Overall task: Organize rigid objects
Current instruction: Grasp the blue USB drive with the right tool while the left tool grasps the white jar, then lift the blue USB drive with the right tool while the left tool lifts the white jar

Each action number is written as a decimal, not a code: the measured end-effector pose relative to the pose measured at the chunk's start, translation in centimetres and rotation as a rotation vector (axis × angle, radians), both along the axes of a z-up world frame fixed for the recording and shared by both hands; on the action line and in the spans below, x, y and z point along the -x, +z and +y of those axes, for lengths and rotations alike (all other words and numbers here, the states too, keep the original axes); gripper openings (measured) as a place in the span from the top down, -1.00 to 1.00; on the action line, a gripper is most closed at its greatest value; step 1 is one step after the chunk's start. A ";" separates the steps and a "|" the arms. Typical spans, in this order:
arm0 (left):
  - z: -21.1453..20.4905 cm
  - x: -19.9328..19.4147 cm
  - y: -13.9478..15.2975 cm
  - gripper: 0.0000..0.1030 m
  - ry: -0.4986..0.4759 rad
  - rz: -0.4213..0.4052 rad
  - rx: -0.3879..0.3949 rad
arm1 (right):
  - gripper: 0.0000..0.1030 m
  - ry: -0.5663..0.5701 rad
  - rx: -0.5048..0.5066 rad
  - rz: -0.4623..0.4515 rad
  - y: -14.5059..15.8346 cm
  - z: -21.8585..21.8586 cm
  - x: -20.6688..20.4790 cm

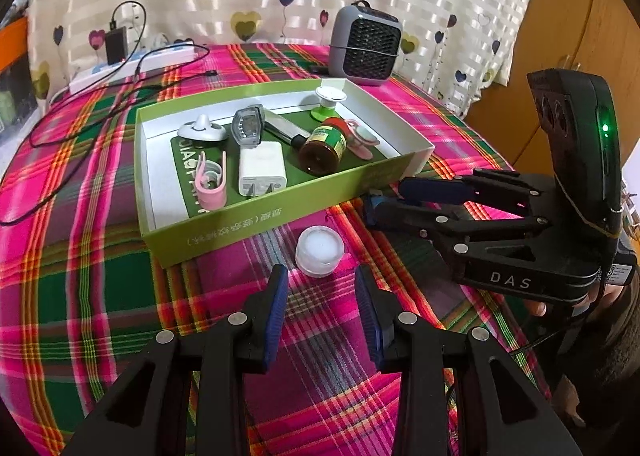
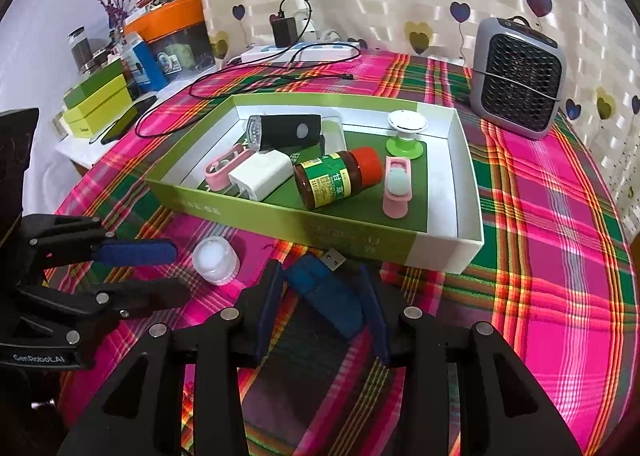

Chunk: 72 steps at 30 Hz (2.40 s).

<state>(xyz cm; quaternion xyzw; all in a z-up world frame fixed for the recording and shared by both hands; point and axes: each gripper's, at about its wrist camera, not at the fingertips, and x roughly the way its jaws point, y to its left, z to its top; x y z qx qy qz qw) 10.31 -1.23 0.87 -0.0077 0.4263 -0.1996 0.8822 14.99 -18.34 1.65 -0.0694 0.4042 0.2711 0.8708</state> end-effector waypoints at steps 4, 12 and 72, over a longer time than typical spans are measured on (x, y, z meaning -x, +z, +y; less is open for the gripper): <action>-0.4 -0.3 -0.1 0.35 0.000 0.003 -0.018 | 0.21 0.019 0.016 0.000 -0.1 0.1 0.0; -1.1 -1.3 -0.4 0.35 0.014 0.010 -0.049 | 0.21 0.109 0.161 -0.057 -0.4 1.2 1.0; -2.0 -2.7 -1.0 0.48 0.040 0.009 -0.083 | 0.56 0.050 0.123 -0.020 -0.9 1.0 1.4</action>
